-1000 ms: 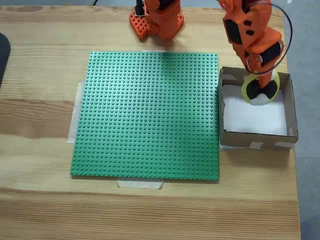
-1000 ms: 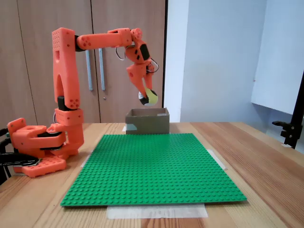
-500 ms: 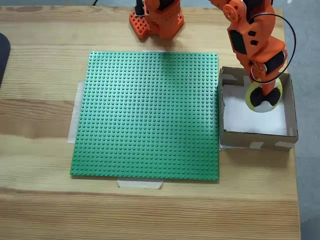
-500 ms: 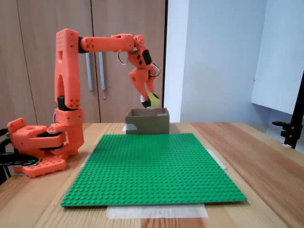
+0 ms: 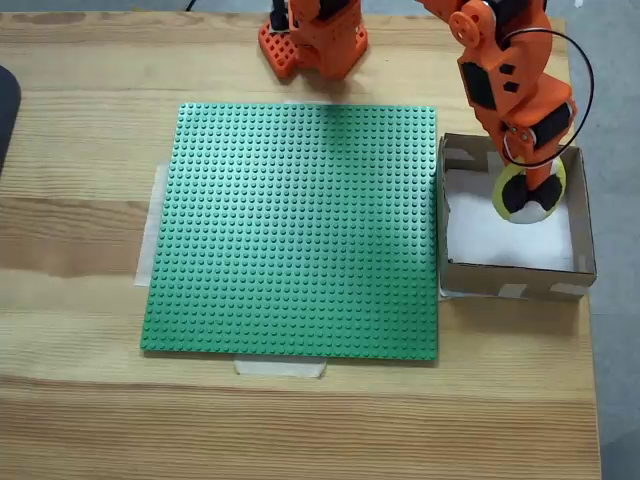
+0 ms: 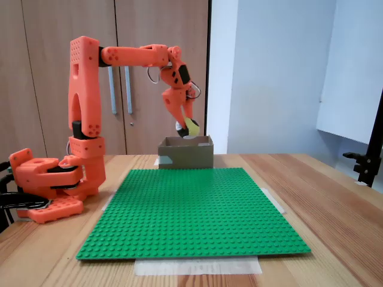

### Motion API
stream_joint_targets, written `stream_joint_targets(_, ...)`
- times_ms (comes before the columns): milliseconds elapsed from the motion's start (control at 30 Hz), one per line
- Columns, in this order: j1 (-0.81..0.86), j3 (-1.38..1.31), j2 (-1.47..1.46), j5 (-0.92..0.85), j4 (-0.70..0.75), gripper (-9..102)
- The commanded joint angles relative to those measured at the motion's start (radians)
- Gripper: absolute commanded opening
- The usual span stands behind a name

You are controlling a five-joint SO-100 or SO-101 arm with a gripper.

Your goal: Pick the ball and put it in the box.

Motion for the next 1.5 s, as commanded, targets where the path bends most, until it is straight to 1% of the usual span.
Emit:
stream_joint_targets(0,-0.008,-0.011,0.020,0.005,-0.011,0)
stream_joint_targets(333,-0.015,-0.009,0.020,0.018,-0.008,2)
stream_joint_targets(467,-0.015,-0.006,0.020,0.035,0.000,10)
stream_joint_targets(533,-0.014,0.002,0.023,0.046,-0.002,17)
stream_joint_targets(600,-0.015,0.037,0.035,0.038,-0.029,21)
stream_joint_targets(733,-0.015,0.107,0.094,0.021,-0.081,17)
stream_joint_targets(867,-0.009,0.230,0.198,0.003,-0.172,14)
stream_joint_targets(1000,0.011,0.359,0.359,0.002,-0.273,11)
stream_joint_targets(1133,0.043,0.486,0.540,0.054,-0.353,8)
stream_joint_targets(1233,0.061,0.571,0.663,0.035,-0.385,5)
stream_joint_targets(1333,0.101,0.646,0.767,0.014,-0.413,-1)
stream_joint_targets(1467,0.178,0.729,0.876,-0.031,-0.422,-1)
